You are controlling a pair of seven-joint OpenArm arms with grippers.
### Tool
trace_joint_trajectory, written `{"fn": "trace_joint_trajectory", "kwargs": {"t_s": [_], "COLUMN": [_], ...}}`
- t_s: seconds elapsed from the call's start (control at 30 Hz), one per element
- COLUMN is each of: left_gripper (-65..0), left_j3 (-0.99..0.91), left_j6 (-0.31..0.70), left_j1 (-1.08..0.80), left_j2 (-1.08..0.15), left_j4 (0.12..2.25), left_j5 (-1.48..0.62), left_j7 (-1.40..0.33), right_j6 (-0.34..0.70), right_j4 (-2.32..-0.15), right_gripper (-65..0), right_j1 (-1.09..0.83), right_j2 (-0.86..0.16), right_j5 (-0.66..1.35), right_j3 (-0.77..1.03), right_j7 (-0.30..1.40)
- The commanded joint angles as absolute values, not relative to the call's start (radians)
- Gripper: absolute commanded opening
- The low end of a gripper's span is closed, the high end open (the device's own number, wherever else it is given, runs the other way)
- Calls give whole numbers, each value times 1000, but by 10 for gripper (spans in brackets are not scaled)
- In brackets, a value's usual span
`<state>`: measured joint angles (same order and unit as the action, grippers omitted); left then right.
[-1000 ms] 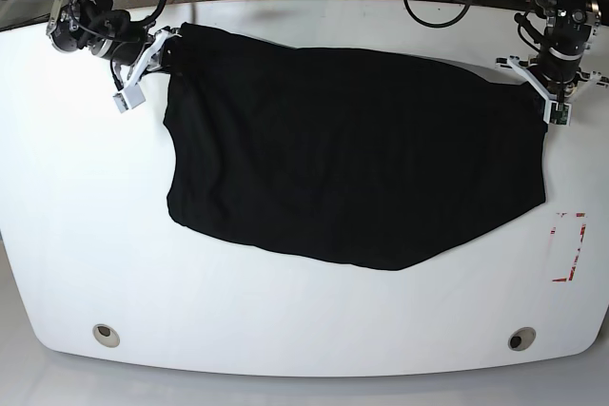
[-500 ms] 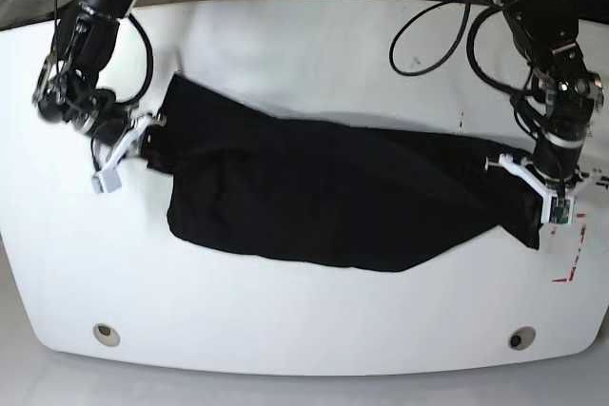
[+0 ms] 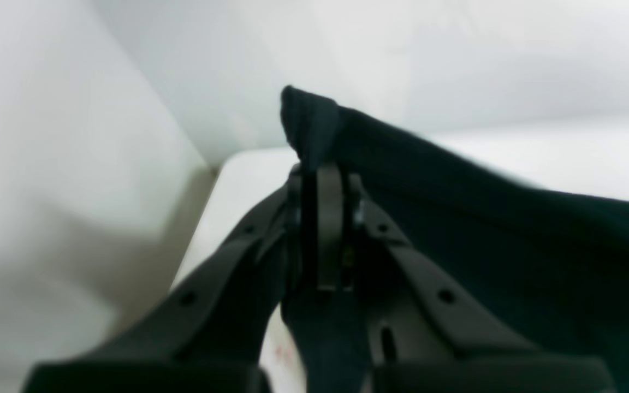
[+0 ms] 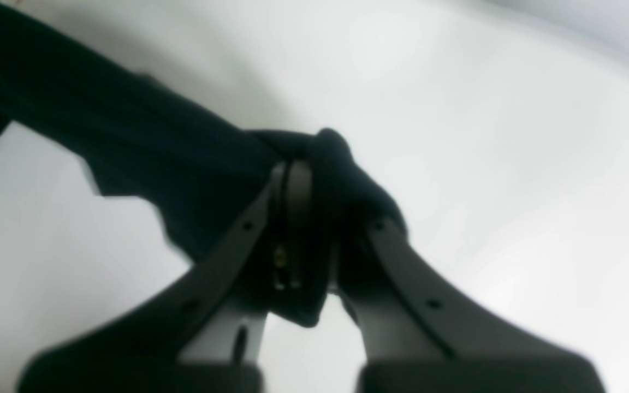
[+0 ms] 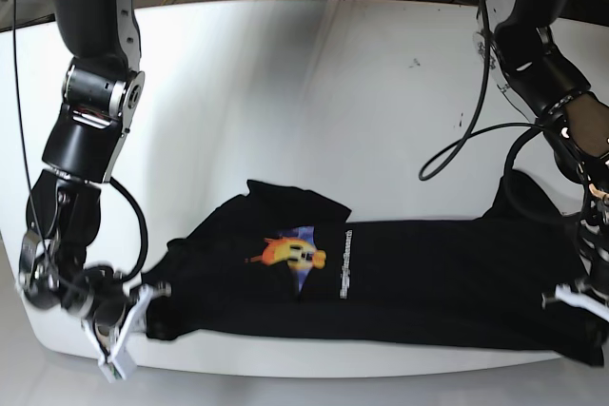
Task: Fold the T-shirt properly
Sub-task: 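Lay the stretched shirt flat on the table with both grippers, then hold the shirt edge with both grippers and drag it to smooth it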
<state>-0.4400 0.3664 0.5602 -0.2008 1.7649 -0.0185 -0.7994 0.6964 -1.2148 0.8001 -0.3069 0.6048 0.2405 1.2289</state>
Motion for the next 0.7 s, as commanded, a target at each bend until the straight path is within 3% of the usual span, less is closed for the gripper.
{"fn": "trace_joint_trajectory", "kwargs": {"t_s": [0.0,0.37,0.67], "left_gripper": [-650,-650,-650], "left_j3": [-440,-409,-397], "left_j6": [354,358,427], "left_j1": [651,929,848], "left_j2": [-239,-355,-384], "left_j4": [1761,1687,1773], "left_j5": [-28,-38,-130], "left_j7": [-762,-826,-909], "right_j6": [698,698,698], "right_j4": [-1184,-1167,-1279], "right_gripper": [-650,-650,-650], "right_j1": [932,1213,1089], "right_j2": [-325,-328,-441], "right_j5": [590,593,745], "right_j3": [208,136,133], "right_j7": [1202,1305,1346]}}
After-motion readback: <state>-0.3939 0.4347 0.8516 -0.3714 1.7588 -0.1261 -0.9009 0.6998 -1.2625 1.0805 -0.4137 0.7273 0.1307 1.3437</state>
